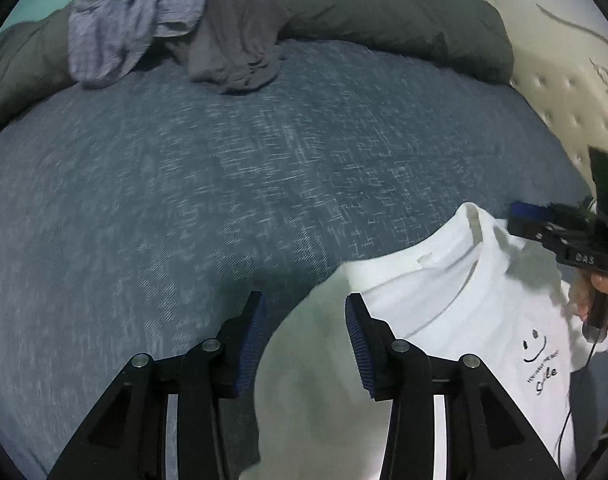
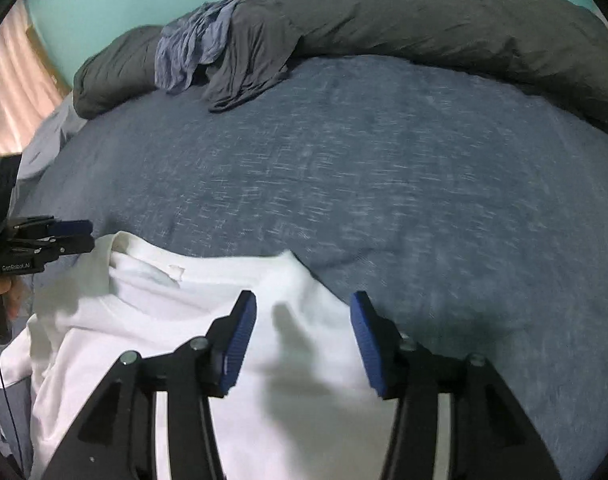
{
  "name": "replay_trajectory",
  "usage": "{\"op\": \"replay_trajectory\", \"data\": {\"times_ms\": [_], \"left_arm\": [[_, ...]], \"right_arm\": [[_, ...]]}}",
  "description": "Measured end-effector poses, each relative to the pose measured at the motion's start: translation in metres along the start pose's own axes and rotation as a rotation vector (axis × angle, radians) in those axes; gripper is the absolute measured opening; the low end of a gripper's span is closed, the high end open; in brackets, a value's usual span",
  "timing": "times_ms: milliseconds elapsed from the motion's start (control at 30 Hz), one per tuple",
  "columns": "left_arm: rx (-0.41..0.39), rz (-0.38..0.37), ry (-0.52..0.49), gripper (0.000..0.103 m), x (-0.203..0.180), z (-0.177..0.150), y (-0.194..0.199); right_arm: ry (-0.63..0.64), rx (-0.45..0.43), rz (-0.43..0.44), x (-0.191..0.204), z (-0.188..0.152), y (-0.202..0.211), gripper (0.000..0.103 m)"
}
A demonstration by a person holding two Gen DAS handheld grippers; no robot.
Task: Fold clothes
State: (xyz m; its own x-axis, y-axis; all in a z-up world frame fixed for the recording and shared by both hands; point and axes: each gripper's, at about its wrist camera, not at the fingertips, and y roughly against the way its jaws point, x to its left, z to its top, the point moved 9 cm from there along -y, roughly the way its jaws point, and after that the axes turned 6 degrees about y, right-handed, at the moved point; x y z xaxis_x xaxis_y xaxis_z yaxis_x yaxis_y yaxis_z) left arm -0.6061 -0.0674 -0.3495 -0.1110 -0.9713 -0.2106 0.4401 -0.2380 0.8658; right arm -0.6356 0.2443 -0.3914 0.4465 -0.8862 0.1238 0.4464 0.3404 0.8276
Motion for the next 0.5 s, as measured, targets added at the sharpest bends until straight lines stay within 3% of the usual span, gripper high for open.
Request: {"op": "replay_trajectory", "data": {"times_ms": [133, 200, 233, 267, 300, 500], "left_arm": [[0.027, -0.021, -0.023, 0.041, -0.006, -0.003, -0.016], [0.033, -0.022, -0.032, 0.014, -0.007, -0.005, -0.019], [0.032, -0.020, -0.034, 0.010, -0.006, -0.006, -0.021], [0.024, -0.024, -0.025, 0.009, -0.005, -0.005, -0.021], [0.015, -0.029, -0.016, 0.008, -0.004, -0.004, -0.020], [-0.071, -0.017, 0.022, 0.006, 0.000, 0.018, -0.003]], "right_arm": [[-0.021, 0.032, -0.003, -0.004, 0.002, -0.022, 0.050], [-0.004, 0.035, 0.002, -0.002, 0.003, -0.028, 0.050], [0.005, 0.031, 0.005, -0.001, 0.004, -0.031, 0.045], [0.013, 0.025, 0.014, 0.000, 0.004, -0.032, 0.024], [0.022, 0.019, 0.019, 0.001, 0.004, -0.034, 0.012], [0.036, -0.034, -0.023, -0.005, 0.013, -0.023, 0.005]]}}
